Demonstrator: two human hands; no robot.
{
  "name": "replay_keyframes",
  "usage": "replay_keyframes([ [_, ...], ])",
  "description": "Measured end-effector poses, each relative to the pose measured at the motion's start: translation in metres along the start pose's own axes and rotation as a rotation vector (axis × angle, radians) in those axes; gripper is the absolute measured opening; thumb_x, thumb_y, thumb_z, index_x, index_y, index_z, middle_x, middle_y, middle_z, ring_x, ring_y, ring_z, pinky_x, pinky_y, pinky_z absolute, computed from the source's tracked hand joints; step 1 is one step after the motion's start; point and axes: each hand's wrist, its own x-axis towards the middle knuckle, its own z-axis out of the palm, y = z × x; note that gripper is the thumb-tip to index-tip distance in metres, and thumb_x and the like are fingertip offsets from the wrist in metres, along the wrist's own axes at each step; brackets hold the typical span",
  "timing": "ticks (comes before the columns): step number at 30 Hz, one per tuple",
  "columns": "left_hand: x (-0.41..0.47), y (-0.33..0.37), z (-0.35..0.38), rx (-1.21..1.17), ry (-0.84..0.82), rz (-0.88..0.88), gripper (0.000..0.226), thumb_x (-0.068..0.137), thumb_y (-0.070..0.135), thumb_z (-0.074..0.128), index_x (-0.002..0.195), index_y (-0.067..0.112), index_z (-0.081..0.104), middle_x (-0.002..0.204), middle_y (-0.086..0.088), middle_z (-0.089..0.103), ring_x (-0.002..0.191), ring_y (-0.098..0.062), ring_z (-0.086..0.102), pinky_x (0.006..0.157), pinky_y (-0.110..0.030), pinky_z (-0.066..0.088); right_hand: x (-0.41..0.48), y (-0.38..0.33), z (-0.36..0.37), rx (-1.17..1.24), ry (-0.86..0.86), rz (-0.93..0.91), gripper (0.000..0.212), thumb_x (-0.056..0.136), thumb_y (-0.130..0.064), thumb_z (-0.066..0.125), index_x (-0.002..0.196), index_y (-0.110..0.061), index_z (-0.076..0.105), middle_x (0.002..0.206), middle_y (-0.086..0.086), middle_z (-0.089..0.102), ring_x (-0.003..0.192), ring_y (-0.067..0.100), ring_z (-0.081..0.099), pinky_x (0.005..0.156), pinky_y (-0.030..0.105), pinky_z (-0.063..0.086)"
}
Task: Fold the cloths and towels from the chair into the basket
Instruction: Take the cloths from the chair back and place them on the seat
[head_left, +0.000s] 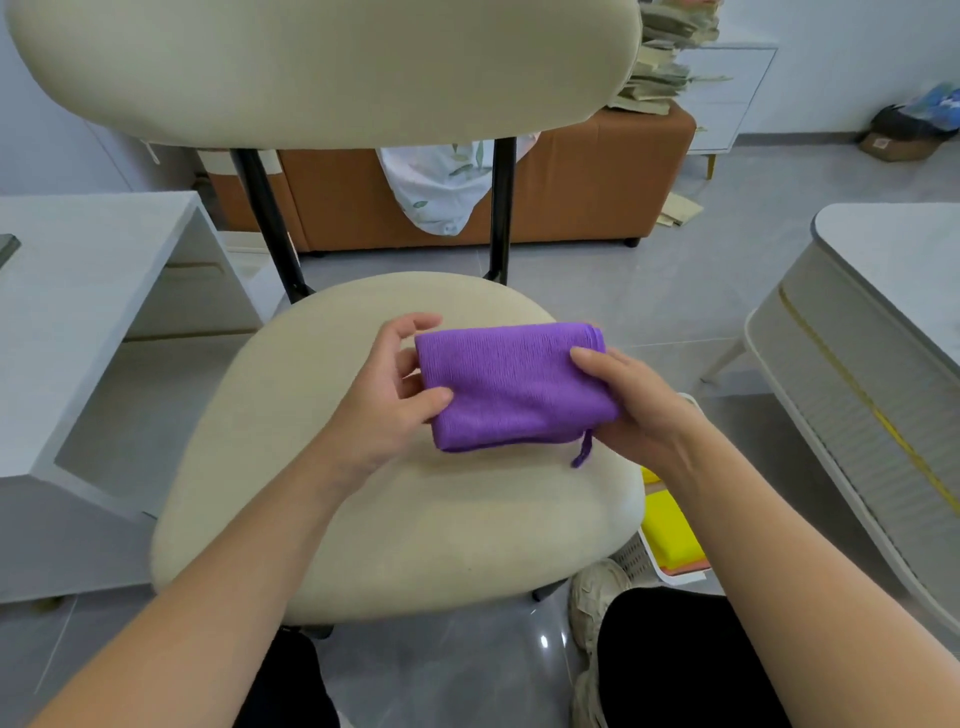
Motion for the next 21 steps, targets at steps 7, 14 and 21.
replay_keyframes([
  [7, 0.028, -0.011, 0.066, 0.163, 0.375, -0.273, 0.021, 0.092, 0.008, 0.033, 0.102, 0.010, 0.051, 0.087, 0.000, 0.053, 0.073, -0.017, 0.048, 0.058, -0.028, 0.035, 0.001, 0.003, -0.005, -0.579, 0.452, -0.184, 0.019, 0.100, -0.029, 0.042, 0.102, -0.018, 0.058, 0.097, -0.003, 0.062, 0.092, 0.014, 0.056, 0.072, 0.031, 0.045],
  [14, 0.055, 0.002, 0.152, 0.523, 0.406, -0.088, 0.031, 0.101, 0.033, 0.032, 0.111, 0.005, 0.042, 0.111, -0.019, 0.058, 0.101, -0.038, 0.055, 0.075, -0.039, 0.040, -0.008, -0.030, -0.064, -1.019, 0.790, -0.427, 0.035, 0.102, -0.033, 0.034, 0.100, -0.004, 0.053, 0.090, 0.007, 0.054, 0.084, 0.023, 0.047, 0.067, 0.028, 0.026],
  [21, 0.084, -0.006, 0.245, 0.502, 0.289, -0.113, 0.027, 0.102, 0.028, 0.033, 0.113, 0.004, 0.041, 0.116, -0.021, 0.058, 0.106, -0.040, 0.054, 0.075, -0.040, 0.039, -0.015, -0.044, -0.165, -1.076, 0.868, -0.373, 0.034, 0.101, -0.030, 0.038, 0.099, -0.002, 0.056, 0.102, 0.019, 0.061, 0.089, 0.026, 0.049, 0.064, 0.025, 0.020],
])
